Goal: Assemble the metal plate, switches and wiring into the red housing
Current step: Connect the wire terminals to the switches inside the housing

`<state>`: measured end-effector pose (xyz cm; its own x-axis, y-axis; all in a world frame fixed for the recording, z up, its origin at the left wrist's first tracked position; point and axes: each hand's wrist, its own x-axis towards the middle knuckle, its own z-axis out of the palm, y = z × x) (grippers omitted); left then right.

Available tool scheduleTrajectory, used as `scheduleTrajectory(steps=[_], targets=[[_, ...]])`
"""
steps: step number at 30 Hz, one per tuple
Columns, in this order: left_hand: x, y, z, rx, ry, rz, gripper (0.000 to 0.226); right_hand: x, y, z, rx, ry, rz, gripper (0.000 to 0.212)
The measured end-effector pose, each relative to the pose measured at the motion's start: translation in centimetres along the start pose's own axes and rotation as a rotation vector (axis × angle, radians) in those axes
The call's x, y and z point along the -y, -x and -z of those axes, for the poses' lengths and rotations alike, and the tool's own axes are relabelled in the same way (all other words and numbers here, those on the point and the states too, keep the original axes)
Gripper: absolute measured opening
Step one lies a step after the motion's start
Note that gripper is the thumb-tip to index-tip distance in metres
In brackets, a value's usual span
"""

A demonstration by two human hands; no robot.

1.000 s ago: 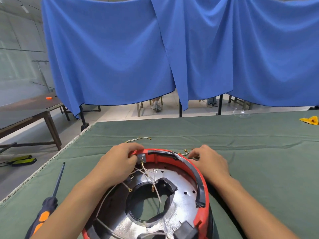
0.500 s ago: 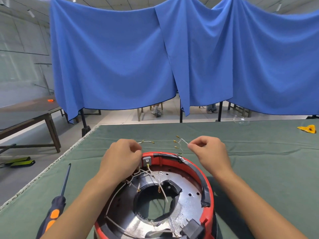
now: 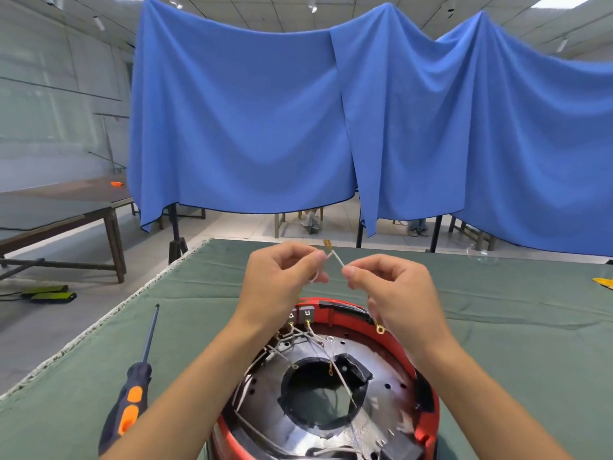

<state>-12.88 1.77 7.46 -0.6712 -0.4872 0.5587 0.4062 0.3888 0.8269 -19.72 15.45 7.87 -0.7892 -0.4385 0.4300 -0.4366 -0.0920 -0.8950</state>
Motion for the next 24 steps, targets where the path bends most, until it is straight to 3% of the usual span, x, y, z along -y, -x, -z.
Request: scheduleTrajectory(steps=[4,17,24], targets=[[0.1,0.0,0.3,0.001,0.12,0.143,0.015,-0.4,0.3,-0.5,0.016,-0.003,-0.058,0.017],[0.4,-0.2,0.6,0.068,0.169,0.385,0.024,-0.6,0.2,-0.6,0.09,-0.051,-0.117,0.013],[0.1,0.1,0.4,0.179,0.062,0.39,0.024,-1.2,0.0,-0.5,0.063,-0.087,-0.246,0.012]])
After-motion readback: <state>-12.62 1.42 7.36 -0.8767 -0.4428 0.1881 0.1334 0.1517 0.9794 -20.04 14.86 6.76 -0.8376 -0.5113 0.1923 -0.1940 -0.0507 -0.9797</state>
